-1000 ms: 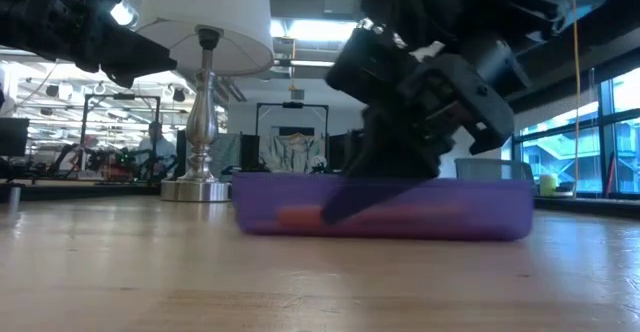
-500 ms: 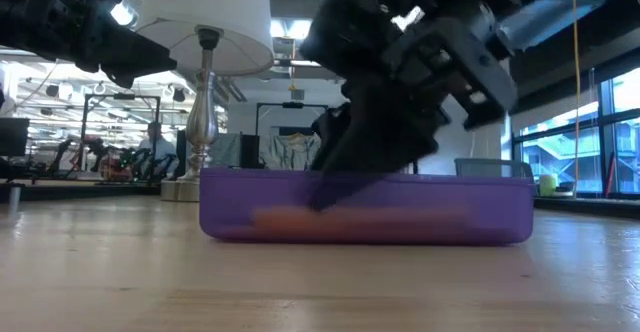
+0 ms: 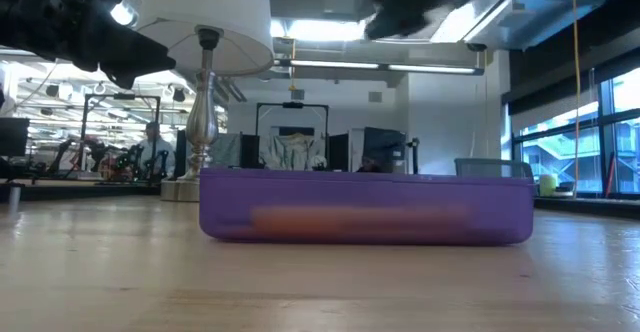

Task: Pick & place school supplies into a supply box
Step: Close the purple supply box

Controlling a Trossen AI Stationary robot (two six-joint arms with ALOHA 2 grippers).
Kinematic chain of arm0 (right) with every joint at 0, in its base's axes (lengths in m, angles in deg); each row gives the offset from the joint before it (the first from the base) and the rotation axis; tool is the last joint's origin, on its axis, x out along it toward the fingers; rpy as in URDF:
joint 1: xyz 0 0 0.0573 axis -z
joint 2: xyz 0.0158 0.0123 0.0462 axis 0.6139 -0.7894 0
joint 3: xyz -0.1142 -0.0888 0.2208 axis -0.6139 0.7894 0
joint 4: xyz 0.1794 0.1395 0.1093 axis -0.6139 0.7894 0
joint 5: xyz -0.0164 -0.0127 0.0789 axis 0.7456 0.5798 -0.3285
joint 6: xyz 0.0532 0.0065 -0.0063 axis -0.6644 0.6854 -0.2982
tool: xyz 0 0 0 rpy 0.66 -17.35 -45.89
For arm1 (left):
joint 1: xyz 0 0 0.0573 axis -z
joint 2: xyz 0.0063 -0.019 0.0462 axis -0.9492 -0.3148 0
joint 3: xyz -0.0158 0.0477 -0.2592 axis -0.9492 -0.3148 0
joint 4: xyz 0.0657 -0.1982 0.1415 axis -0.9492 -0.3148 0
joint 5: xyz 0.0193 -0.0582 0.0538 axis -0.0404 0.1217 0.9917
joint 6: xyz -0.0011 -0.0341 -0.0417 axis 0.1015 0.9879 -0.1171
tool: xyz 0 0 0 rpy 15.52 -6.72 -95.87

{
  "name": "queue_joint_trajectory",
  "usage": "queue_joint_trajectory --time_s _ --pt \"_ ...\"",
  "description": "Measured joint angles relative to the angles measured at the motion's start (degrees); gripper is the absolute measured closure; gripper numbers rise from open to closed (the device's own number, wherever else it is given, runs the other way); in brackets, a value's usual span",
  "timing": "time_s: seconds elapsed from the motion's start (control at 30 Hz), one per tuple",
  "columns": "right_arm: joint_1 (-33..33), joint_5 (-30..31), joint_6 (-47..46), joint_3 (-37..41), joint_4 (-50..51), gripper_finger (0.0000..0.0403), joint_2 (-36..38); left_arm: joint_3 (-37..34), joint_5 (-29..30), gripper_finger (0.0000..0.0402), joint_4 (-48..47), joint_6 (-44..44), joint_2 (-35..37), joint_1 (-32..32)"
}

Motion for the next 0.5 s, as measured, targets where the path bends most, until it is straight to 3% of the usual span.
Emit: queue_joint_trajectory --time_s 0.13,0.27,0.5 --pt "-0.54 9.02 -3.68 14.11 -6.25 0.0236 12.20 -0.62 -1.60 0.0261 1.33 5.00 -0.07 -0.01" --pt "1.72 15.52 -7.22 26.40 -12.72 0.0236 19.50 -2.35 -1.50 0.0260 2.72 8.36 -1.19 -0.02" --pt "11.12 12.27 -11.02 36.87 -15.49 0.0236 20.29 -2.47 -0.98 0.0260 7.74 8.49 -5.14 -0.04"
